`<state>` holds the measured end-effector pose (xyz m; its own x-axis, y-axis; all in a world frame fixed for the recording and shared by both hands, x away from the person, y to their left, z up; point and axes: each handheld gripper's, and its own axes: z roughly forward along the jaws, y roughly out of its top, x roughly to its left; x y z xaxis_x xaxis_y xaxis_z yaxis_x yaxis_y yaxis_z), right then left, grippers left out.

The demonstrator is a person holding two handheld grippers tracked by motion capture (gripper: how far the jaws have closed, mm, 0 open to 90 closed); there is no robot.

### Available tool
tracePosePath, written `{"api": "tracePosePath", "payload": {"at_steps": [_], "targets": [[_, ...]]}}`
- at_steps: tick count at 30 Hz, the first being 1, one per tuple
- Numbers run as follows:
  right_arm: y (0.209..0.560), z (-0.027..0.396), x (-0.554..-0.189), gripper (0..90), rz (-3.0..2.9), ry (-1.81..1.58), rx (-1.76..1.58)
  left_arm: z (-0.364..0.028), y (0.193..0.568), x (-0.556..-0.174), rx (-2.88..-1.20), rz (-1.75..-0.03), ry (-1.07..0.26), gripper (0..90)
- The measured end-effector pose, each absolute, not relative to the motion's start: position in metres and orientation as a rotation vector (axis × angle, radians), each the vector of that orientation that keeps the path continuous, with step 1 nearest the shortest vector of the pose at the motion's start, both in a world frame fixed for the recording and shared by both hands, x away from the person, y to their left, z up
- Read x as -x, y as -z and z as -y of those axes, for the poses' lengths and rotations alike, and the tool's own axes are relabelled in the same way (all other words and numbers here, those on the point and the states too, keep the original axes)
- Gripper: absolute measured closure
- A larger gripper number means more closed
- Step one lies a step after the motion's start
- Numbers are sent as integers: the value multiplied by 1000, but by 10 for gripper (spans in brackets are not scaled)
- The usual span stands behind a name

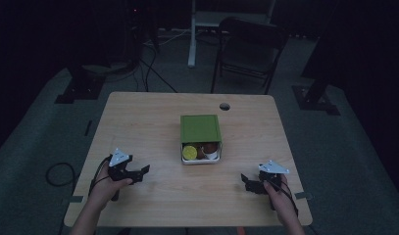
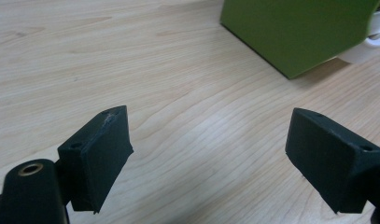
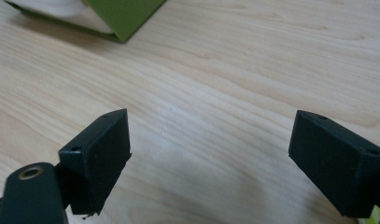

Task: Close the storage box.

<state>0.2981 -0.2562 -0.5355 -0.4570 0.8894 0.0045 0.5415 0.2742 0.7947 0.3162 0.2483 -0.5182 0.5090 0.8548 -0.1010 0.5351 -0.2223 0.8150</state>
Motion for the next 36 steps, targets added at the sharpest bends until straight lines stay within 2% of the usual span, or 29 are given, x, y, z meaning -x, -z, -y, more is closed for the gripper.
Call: {"api": "tracePosePath", "payload": {"at_steps": [21,36], "targets": [[550,260,-290,122,-2161,-903,-1290,-283,523,-300,-1852,-1299,-558,144],[550,263,-290,124,-2176,-939,-1352,-299,528,-292,-1851,-1421,-609,144]]}}
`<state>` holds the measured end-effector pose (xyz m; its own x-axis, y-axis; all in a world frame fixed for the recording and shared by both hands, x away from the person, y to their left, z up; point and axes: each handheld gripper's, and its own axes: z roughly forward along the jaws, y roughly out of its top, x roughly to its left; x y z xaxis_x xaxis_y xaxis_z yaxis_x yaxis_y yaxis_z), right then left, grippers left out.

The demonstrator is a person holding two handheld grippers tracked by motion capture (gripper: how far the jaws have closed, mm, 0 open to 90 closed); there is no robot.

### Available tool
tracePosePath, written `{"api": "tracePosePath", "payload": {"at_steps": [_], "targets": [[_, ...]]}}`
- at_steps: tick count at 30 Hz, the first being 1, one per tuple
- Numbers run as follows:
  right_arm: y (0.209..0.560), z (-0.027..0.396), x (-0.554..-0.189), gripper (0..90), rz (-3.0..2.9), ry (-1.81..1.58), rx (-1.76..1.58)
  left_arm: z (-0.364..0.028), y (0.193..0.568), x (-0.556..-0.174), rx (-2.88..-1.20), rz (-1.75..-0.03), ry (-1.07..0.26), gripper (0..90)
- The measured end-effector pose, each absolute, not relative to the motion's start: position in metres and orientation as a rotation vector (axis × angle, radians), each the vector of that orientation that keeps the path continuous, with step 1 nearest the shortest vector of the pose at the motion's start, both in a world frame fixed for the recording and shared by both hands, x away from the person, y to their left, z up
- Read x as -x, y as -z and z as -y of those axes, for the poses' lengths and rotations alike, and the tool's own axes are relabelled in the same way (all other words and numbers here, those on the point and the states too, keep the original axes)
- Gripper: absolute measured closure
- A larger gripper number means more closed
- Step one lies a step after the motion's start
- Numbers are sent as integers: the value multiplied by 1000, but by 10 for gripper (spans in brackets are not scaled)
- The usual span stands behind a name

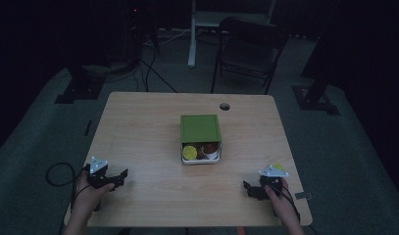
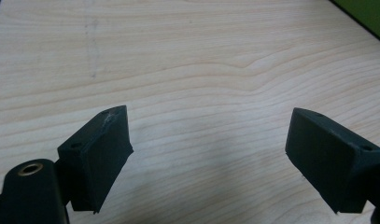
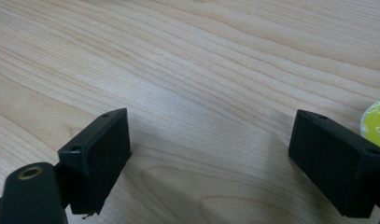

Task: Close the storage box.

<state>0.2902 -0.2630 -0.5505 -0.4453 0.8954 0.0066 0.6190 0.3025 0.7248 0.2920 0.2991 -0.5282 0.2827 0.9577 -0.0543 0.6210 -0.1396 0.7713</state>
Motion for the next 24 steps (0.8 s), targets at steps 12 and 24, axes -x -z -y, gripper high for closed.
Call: {"api": "tracePosePath", "payload": {"at_steps": [12,24], "targets": [[550,263,-290,124,-2177,-940,-1352,-307,535,-287,-1873,-1472,-629,144],[551,263,-290,123,-2177,-939,-1351,-314,540,-280,-1889,-1518,-647,145]]}}
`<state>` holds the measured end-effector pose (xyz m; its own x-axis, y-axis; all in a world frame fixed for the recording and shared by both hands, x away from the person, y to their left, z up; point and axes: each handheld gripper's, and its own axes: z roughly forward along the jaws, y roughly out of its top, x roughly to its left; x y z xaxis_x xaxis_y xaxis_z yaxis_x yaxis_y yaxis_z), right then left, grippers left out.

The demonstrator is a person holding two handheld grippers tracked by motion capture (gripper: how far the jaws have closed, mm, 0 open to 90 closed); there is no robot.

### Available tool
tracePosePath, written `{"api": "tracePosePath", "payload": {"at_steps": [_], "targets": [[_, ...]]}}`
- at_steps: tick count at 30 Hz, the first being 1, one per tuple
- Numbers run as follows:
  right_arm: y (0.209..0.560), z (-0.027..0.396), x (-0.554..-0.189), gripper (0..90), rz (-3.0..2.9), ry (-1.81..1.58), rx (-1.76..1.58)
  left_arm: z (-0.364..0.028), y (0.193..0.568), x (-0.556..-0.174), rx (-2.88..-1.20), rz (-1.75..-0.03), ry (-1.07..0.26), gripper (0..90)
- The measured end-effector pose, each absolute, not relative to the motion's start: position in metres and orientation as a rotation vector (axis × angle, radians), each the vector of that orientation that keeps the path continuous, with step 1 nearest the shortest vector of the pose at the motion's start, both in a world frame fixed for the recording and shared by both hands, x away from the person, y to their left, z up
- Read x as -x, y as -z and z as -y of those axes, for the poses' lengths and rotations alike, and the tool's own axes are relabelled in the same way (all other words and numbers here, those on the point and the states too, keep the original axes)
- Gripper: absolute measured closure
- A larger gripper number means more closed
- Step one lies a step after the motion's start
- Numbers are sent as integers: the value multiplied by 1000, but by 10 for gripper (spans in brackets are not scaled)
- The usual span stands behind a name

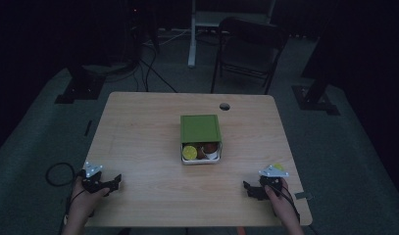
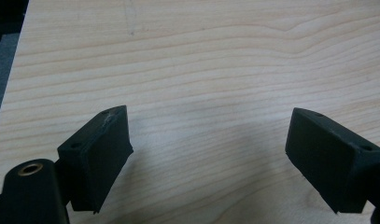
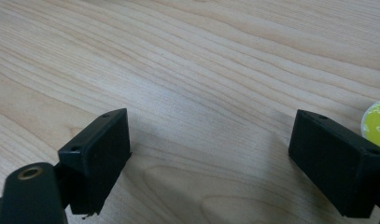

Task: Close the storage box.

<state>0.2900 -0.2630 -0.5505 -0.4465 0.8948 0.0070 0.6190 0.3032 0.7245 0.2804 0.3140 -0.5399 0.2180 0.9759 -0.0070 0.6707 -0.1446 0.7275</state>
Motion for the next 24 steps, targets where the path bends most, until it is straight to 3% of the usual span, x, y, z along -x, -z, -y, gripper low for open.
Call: {"api": "tracePosePath", "payload": {"at_steps": [24], "targets": [[551,263,-290,122,-2179,-942,-1350,-308,546,-273,-1855,-1622,-688,144]]}}
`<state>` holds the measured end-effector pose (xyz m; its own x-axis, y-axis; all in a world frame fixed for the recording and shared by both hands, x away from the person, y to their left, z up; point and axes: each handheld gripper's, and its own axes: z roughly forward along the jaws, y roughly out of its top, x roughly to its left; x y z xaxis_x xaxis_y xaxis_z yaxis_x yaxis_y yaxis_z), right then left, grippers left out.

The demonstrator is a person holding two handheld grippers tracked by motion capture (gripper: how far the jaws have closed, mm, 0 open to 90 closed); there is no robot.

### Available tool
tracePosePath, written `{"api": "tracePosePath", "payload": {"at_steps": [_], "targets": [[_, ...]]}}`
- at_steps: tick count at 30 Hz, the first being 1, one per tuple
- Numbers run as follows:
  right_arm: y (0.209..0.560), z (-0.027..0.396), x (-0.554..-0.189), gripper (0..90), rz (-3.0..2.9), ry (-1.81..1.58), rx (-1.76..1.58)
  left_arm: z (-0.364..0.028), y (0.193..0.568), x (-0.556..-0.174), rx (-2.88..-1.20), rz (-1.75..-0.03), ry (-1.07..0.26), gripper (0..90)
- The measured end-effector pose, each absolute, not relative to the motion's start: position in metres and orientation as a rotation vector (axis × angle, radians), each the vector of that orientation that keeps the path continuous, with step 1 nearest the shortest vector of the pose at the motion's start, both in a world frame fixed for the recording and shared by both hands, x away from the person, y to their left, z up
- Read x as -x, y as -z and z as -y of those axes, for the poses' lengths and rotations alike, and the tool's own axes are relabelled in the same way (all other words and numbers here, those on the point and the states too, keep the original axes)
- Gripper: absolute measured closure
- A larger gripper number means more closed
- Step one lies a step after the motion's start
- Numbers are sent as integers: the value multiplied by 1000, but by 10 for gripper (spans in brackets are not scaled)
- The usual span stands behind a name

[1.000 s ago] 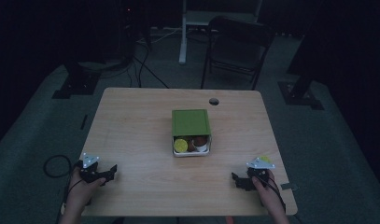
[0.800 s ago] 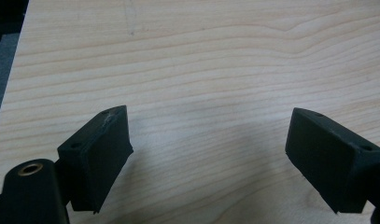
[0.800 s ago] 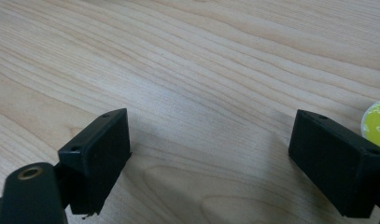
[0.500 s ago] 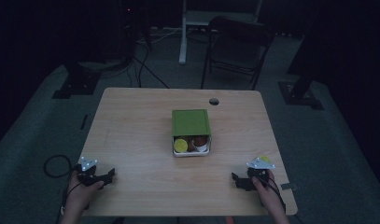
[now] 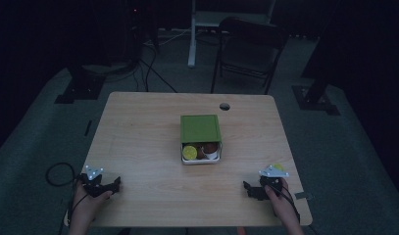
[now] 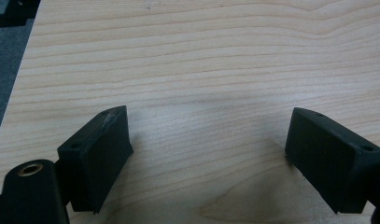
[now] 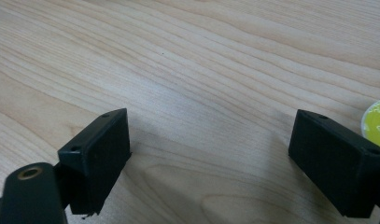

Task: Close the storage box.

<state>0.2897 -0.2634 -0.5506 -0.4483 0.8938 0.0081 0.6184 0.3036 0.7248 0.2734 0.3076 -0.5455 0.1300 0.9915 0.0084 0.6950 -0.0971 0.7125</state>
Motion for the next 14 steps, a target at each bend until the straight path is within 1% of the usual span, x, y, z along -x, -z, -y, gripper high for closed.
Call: {"api": "tracePosePath", "payload": {"at_steps": [3,7,14], "targets": [[551,263,-290,120,-2180,-943,-1349,-307,546,-274,-1857,-1623,-684,138],[551,263,-290,120,-2180,-943,-1349,-306,546,-275,-1869,-1622,-676,98],[551,263,-290,120,-2180,-942,-1349,-305,546,-276,-1866,-1626,-677,89]]}}
